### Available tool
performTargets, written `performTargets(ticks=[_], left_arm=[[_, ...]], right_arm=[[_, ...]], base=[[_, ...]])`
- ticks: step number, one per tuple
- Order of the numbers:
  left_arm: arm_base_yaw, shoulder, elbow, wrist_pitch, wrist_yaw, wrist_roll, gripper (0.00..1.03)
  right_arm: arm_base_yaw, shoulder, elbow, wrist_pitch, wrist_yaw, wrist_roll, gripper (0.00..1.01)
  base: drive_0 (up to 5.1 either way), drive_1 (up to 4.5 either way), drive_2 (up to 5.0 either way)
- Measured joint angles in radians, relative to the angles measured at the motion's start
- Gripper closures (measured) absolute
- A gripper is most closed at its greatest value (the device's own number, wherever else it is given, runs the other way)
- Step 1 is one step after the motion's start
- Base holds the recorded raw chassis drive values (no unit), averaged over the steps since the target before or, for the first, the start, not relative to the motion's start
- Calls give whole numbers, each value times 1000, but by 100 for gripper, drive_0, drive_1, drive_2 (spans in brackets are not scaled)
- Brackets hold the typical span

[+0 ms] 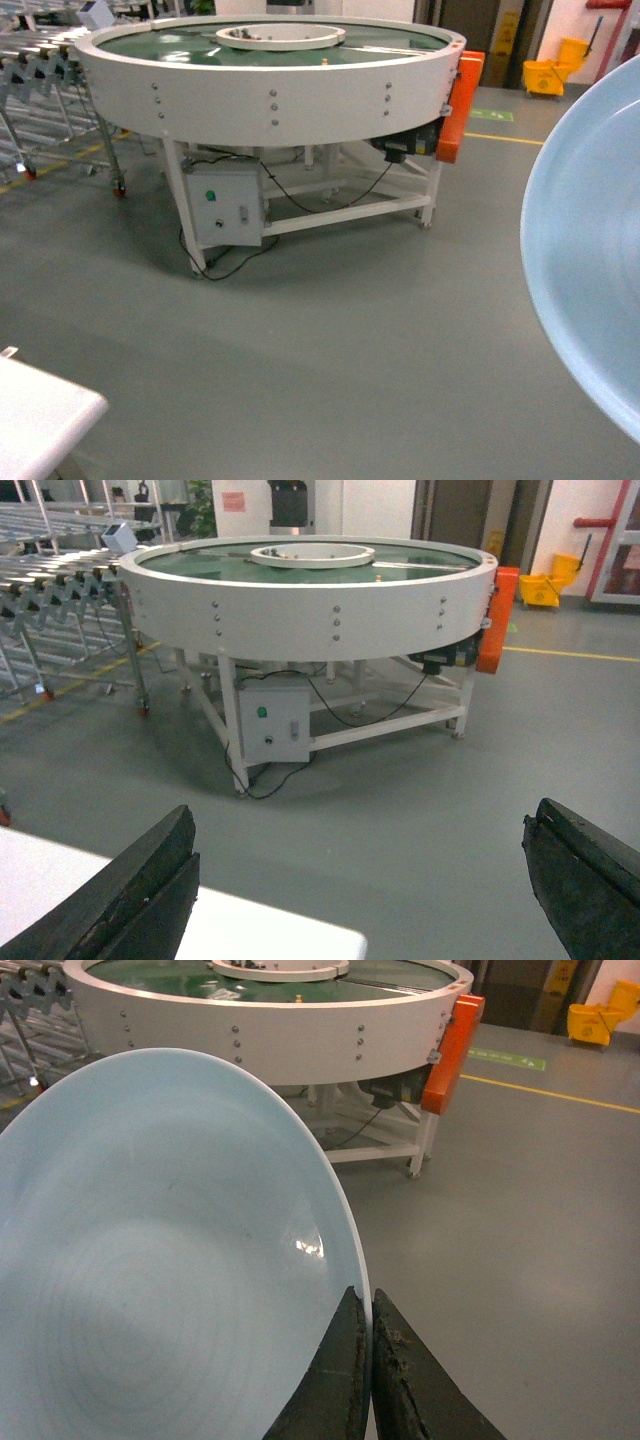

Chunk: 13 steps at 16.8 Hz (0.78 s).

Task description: Place blue tray on left shelf second layer neatly

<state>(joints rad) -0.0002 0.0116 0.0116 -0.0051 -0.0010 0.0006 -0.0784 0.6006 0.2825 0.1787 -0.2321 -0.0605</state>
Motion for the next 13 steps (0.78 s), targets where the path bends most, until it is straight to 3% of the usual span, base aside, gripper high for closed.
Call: performTargets(ticks=[2,9,13], left_arm=[[0,0,0,2,0,0,5],[0,0,0,0,0,0,5],[-1,0,0,4,0,0,5]], right_arm=[[0,0,0,0,0,0,99],[0,5,0,-1,0,0,99],[0,6,0,-3,-3,0,99]], base=[[-166,230,-563],[-160,-142,-177],[178,-160,-544]])
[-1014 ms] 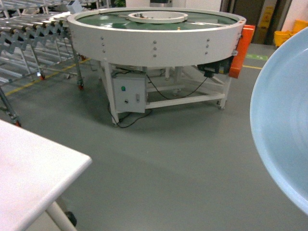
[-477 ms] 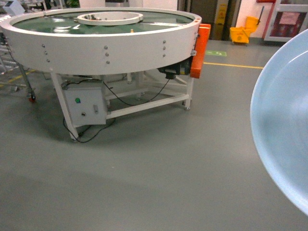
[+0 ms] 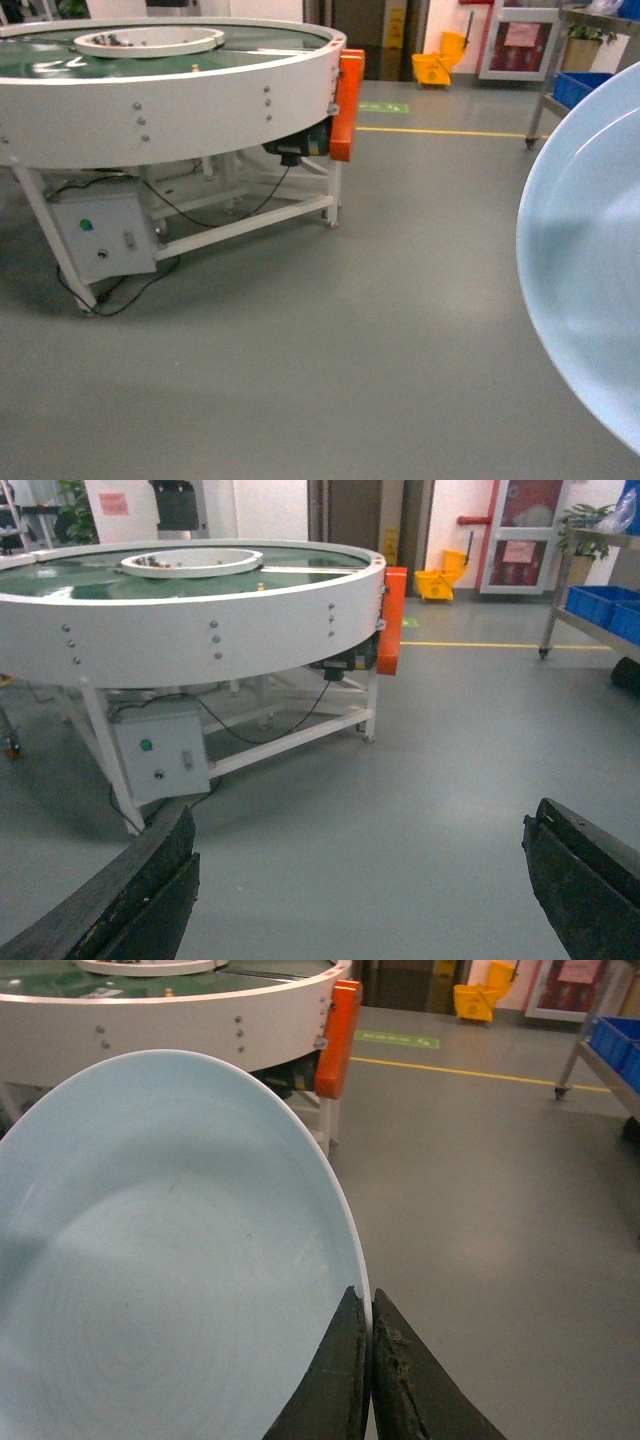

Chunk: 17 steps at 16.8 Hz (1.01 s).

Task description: Place blue tray on left shelf second layer neatly

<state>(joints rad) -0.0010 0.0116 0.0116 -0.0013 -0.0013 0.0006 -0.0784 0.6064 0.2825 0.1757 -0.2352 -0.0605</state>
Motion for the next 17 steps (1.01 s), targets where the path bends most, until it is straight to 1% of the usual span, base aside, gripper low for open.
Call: performTargets(ticks=[17], left_arm=[[0,0,0,-6,1,0,5]], right_arm=[[0,0,0,2,1,0,99]], base=[[190,-118,-558]])
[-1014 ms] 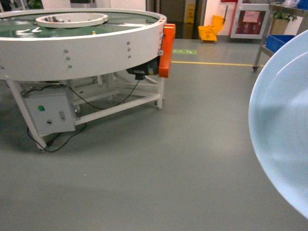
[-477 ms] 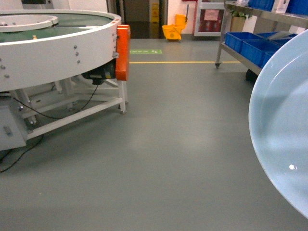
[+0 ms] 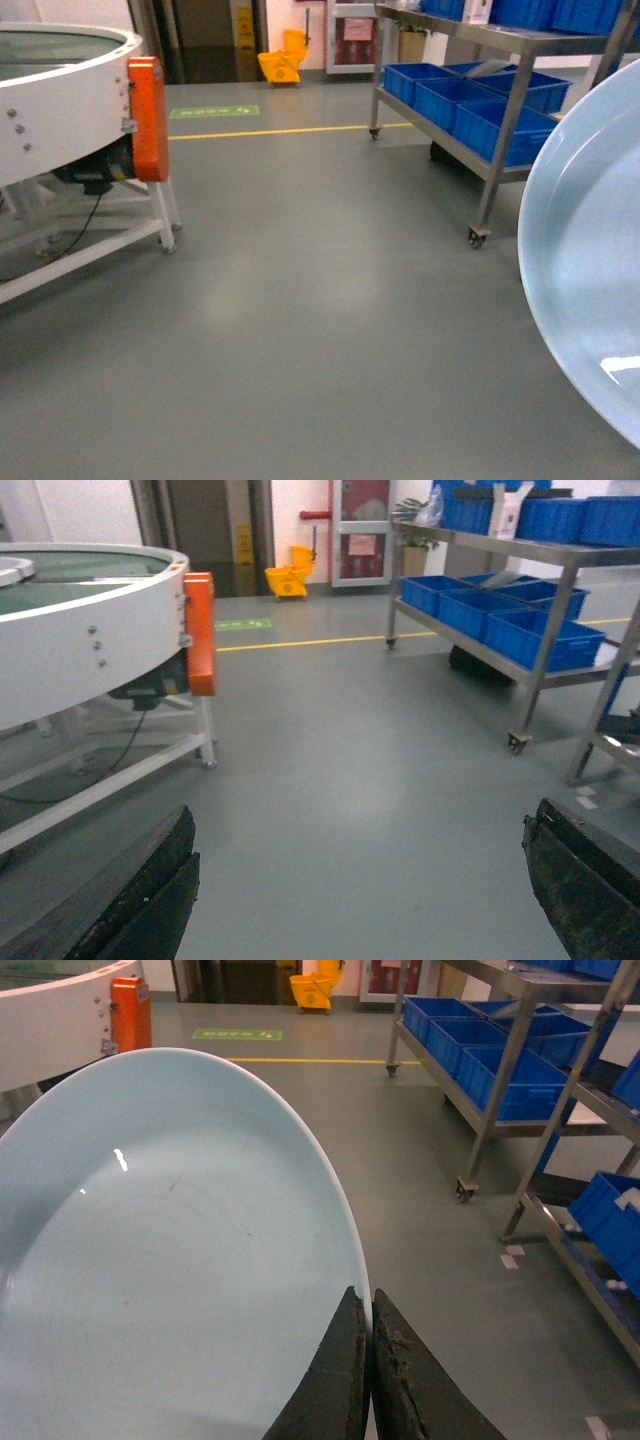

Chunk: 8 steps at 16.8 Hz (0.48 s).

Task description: Place blue tray on left shelf second layer neatly

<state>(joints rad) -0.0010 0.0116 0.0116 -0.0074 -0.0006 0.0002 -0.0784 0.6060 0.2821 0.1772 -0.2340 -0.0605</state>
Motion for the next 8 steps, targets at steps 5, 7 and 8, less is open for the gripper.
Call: performTargets(ticks=[5,7,8], left_arm=[[0,0,0,3,0,0,5],[0,0,0,3,0,0,5],[0,0,0,3,0,0,5]], right_arm=[[0,-1,0,2,0,0,99],[0,0,0,1,0,0,99],[0,-2,0,2,0,0,99]], base=[[198,-106,-555],[206,-97,-546],[205,-98,-547]])
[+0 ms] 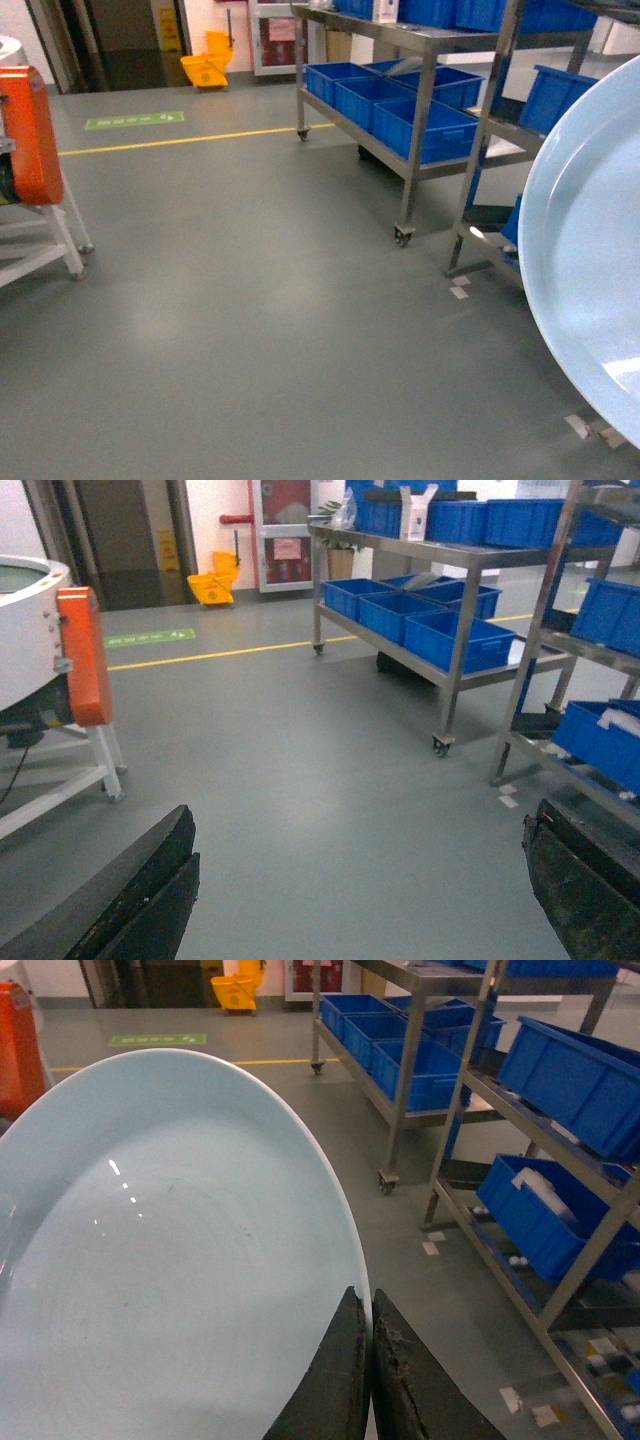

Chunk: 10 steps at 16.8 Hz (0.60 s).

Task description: Place blue tray on left shelf second layer neatly

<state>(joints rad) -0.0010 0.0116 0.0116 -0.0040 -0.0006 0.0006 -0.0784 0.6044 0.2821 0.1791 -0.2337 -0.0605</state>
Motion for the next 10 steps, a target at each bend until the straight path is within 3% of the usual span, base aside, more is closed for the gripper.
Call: performTargets(ticks=[7,10], left_arm=[[0,0,0,-2,2,0,5],[0,0,0,-3,0,0,5]], right_arm=[[0,3,0,-5,3,0,99],[0,2,-1,-1,2,0,99]], base=[[198,-106,-552],[-145,-145,-145]])
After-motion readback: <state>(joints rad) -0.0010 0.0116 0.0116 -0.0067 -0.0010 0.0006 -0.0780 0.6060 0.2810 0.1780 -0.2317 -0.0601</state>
